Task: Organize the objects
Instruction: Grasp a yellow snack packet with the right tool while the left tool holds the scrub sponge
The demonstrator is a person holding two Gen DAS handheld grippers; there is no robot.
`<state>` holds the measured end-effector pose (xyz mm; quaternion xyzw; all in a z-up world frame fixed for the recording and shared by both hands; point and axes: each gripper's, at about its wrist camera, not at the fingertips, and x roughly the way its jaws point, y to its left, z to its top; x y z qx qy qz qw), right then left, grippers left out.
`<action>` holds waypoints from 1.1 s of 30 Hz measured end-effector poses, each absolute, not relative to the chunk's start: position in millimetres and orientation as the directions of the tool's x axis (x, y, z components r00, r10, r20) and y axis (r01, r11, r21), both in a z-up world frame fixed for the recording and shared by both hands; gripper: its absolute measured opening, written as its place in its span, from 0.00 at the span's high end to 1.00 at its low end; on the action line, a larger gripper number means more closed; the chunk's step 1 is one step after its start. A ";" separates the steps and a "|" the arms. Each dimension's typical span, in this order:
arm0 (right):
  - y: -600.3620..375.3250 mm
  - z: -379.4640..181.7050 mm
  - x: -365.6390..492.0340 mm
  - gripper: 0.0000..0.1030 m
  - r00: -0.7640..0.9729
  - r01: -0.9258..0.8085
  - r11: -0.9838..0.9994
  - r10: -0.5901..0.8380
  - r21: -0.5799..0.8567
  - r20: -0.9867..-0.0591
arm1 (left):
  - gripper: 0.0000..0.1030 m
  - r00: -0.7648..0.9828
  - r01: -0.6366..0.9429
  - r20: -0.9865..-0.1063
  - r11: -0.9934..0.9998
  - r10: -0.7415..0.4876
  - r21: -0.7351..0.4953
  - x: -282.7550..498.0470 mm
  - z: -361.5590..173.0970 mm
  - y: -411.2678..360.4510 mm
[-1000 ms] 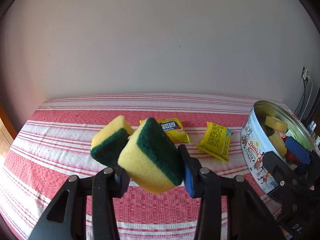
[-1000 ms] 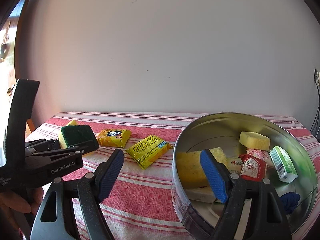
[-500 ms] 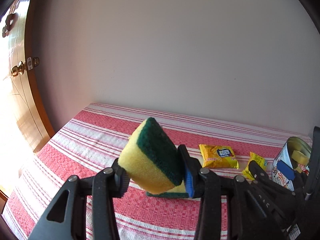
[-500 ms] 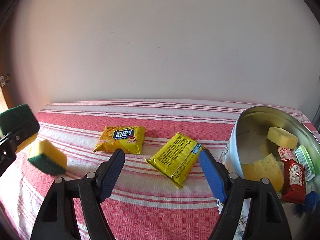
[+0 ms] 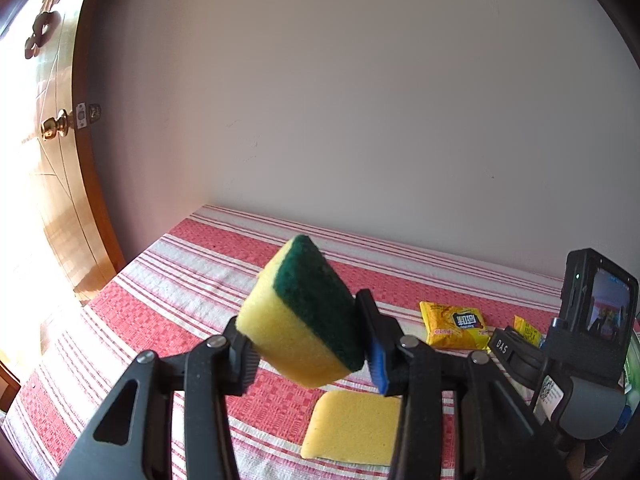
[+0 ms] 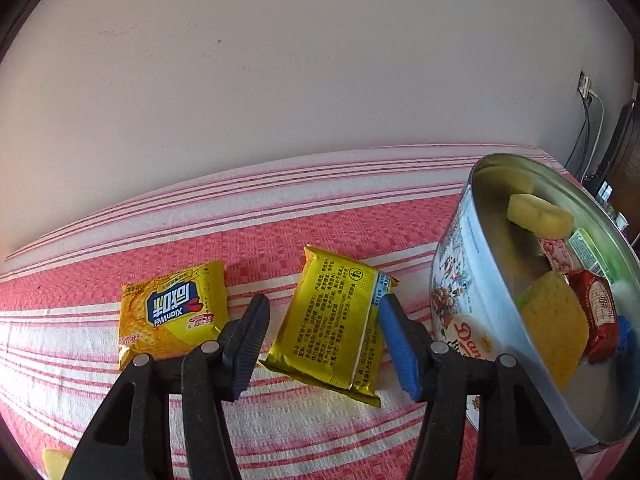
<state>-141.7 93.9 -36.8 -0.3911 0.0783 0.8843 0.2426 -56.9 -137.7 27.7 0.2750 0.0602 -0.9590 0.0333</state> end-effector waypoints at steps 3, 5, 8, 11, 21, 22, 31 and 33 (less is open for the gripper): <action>101.5 -40.3 -146.2 0.42 -0.532 -0.533 -0.844 0.393 -0.064 -0.750 | 0.59 -0.845 0.096 -0.534 -0.991 -0.031 -0.094 -56.4 27.4 -134.6; 106.9 -48.7 -146.2 0.42 -0.496 -0.549 -0.835 0.362 -0.038 -0.789 | 0.59 -0.842 0.098 -0.538 -0.991 -0.032 -0.095 -58.7 24.9 -136.4; 108.6 -50.1 -143.5 0.42 -0.523 -0.532 -0.847 0.344 -0.016 -0.780 | 0.59 -0.840 0.105 -0.541 -0.989 -0.035 -0.099 -59.7 24.1 -137.5; 111.5 -50.4 -144.1 0.47 -0.541 -0.476 -0.879 0.304 -0.013 -0.784 | 0.59 -0.840 0.105 -0.541 -0.989 -0.035 -0.099 -59.5 24.7 -135.9; 103.4 -32.8 -83.3 0.47 -0.725 -0.218 -0.975 0.132 0.043 -0.676 | 0.59 -0.850 0.067 -0.527 -0.995 -0.019 -0.073 -58.6 20.9 -120.2; 104.9 -29.3 -72.4 0.47 -0.749 -0.184 -0.982 0.110 0.046 -0.654 | 0.59 -0.852 0.055 -0.524 -0.995 -0.005 -0.080 -57.9 20.9 -118.4; 121.5 -2.6 23.8 0.47 -0.877 -0.056 -0.998 0.033 0.033 -0.480 | 0.59 -0.870 -0.046 -0.484 -0.993 0.092 -0.104 -47.0 16.5 -86.4; 127.3 0.1 27.2 0.47 -0.892 -0.052 -0.999 0.040 0.013 -0.451 | 0.59 -0.869 -0.064 -0.481 -0.990 0.116 -0.124 -41.1 14.3 -78.0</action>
